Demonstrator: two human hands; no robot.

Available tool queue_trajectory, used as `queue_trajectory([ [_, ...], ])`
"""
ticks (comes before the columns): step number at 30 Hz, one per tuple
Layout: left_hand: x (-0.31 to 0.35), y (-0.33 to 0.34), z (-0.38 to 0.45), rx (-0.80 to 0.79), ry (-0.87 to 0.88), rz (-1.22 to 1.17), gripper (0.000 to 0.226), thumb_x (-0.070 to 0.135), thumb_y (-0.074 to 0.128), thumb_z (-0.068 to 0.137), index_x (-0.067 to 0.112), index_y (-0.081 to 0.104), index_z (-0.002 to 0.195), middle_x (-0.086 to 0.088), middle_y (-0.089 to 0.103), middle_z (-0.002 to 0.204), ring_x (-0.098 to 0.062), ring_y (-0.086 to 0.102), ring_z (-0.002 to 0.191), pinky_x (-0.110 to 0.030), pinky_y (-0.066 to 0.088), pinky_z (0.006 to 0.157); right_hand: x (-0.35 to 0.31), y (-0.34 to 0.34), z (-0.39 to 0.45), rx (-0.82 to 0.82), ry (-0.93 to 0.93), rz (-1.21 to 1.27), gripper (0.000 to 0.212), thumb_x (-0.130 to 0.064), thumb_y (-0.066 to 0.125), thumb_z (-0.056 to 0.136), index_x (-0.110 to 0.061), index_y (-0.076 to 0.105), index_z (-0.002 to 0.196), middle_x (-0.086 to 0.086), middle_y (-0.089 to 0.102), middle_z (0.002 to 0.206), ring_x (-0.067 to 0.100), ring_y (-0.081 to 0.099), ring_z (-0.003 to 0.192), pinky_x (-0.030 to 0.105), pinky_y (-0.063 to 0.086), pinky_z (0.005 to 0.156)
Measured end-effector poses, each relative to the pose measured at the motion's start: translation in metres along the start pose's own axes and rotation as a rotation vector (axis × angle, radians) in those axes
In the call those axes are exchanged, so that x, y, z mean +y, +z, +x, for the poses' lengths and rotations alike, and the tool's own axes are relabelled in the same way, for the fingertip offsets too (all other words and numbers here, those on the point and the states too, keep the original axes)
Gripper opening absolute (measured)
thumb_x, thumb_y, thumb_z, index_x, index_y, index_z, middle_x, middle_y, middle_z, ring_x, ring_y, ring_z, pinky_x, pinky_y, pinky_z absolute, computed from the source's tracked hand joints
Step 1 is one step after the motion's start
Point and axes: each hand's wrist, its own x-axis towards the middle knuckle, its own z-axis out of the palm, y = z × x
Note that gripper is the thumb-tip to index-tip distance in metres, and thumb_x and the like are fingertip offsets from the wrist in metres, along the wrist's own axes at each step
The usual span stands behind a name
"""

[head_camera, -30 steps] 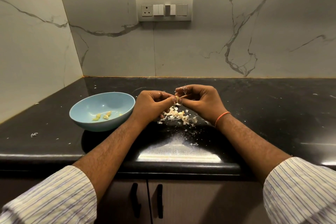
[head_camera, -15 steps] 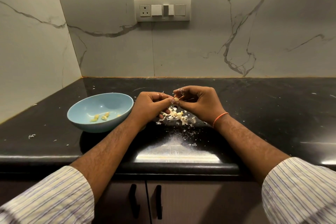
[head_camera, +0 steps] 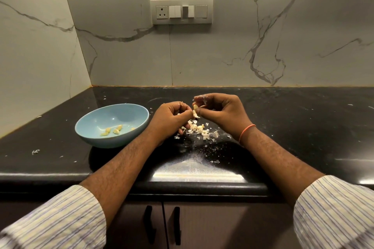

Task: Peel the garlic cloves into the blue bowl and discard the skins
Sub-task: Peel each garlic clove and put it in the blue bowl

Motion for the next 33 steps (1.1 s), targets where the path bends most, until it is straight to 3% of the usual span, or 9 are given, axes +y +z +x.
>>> queue_trajectory([
  [7,0.0056,0.0003,-0.0049,0.032,0.034,-0.001,0.015,0.008,0.076,0.095,0.007,0.077,0.11,0.003,0.077,0.072,-0.006,0.067,0.055,-0.017,0.051,0.047,0.0023,-0.0022,0.0013,-0.001,0.136,0.2,0.034,-0.002,0.085,0.083,-0.006,0.077,0.116,0.009,0.081,0.11,0.027,0.077,0.108,0.043,0.059,0.1],
  [11,0.0051,-0.0022,-0.0048,0.084,0.081,-0.002,0.01,0.017,0.077,0.096,0.014,0.078,0.106,-0.011,0.079,0.085,-0.017,0.073,0.067,-0.023,0.058,0.052,0.0024,-0.0035,0.0018,0.02,0.167,0.219,0.034,0.0,0.084,0.084,-0.003,0.076,0.118,0.01,0.081,0.108,0.025,0.077,0.107,0.04,0.06,0.099],
  [17,0.0039,0.0,-0.0044,0.021,0.08,0.032,0.021,0.022,0.078,0.095,0.009,0.078,0.112,0.005,0.076,0.07,-0.006,0.068,0.058,-0.019,0.054,0.049,-0.0001,-0.0021,0.0018,-0.012,0.189,0.251,0.034,0.004,0.08,0.085,0.0,0.074,0.119,0.011,0.08,0.111,0.024,0.077,0.108,0.031,0.061,0.095],
  [24,0.0038,0.0003,-0.0038,-0.013,0.072,0.049,0.021,0.019,0.072,0.098,0.004,0.074,0.113,0.003,0.073,0.071,-0.004,0.064,0.051,-0.018,0.053,0.047,0.0009,-0.0017,0.0014,0.001,0.178,0.201,0.034,0.003,0.083,0.083,0.0,0.076,0.116,0.01,0.081,0.109,0.022,0.078,0.105,0.026,0.06,0.09],
  [28,-0.0018,0.0008,0.0007,-0.065,0.049,0.112,0.014,0.023,0.065,0.105,0.012,0.071,0.112,-0.002,0.073,0.07,-0.014,0.056,0.048,-0.024,0.052,0.047,0.0019,-0.0026,0.0015,0.015,0.169,0.134,0.034,-0.003,0.086,0.081,-0.005,0.078,0.114,0.007,0.081,0.106,0.021,0.078,0.101,0.031,0.062,0.091],
  [33,-0.0021,0.0034,0.0034,-0.113,0.039,0.156,0.014,0.022,0.048,0.113,0.019,0.06,0.106,0.0,0.07,0.068,-0.013,0.051,0.047,-0.026,0.046,0.048,0.0028,-0.0031,0.0016,0.003,0.179,0.114,0.035,-0.005,0.087,0.081,-0.003,0.078,0.115,0.007,0.081,0.104,0.014,0.078,0.097,0.022,0.059,0.083],
])
